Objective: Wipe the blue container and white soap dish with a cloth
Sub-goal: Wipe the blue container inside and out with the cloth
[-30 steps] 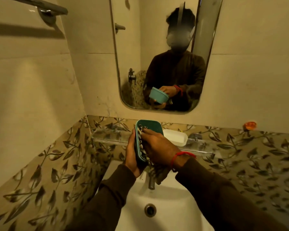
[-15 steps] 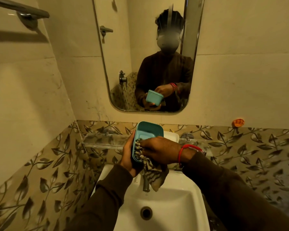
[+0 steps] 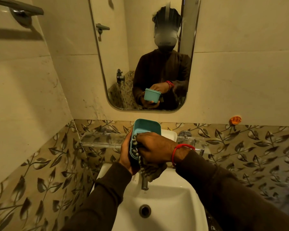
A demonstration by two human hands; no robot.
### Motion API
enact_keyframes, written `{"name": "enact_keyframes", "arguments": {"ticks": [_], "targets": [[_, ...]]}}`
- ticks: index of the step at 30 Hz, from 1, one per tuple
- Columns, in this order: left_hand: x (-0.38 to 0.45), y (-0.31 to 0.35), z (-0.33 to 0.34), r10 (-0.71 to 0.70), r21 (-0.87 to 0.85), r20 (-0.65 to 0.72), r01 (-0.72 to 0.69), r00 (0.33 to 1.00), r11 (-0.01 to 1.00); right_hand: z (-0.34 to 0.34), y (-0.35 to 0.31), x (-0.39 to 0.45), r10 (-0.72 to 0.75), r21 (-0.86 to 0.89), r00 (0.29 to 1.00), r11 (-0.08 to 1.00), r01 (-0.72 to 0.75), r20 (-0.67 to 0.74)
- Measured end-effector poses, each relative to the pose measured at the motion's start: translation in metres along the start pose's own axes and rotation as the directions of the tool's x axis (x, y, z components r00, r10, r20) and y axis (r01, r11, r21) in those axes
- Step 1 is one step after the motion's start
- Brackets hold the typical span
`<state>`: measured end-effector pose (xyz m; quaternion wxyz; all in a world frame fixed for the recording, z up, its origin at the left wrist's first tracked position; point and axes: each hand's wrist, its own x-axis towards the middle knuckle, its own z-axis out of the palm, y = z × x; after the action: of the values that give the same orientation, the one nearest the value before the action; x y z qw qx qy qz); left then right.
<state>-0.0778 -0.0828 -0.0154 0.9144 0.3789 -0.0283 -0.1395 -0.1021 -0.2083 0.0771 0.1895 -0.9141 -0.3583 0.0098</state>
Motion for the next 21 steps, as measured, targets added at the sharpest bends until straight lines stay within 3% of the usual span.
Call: {"name": "enact_keyframes", "arguments": {"ticks": [7, 11, 15, 17, 21], "targets": [[0.001, 0.014, -0.003, -0.078, 0.166, 0.103, 0.060, 0.992, 0.984, -0.003, -0.013, -0.015, 0.041, 0.162, 0.979, 0.984, -0.074, 0.197], [-0.004, 0.010, -0.001, -0.136, 0.140, 0.161, 0.113, 0.978, 0.984, -0.005, -0.011, -0.024, -0.001, 0.133, 0.979, 0.991, -0.027, 0.204], [-0.005, 0.012, 0.003, -0.187, 0.116, 0.172, 0.169, 0.967, 0.979, -0.016, 0.000, -0.030, -0.026, 0.263, 0.991, 0.965, -0.008, 0.128], [-0.004, 0.014, 0.005, -0.214, 0.079, 0.150, 0.205, 0.965, 0.976, -0.026, 0.006, -0.027, -0.068, 0.195, 0.996, 0.979, 0.056, 0.058], [-0.007, 0.009, 0.017, -0.270, 0.056, 0.093, 0.265, 0.958, 0.963, -0.039, 0.016, -0.013, -0.203, -0.221, 0.976, 0.958, 0.181, -0.082]]}}
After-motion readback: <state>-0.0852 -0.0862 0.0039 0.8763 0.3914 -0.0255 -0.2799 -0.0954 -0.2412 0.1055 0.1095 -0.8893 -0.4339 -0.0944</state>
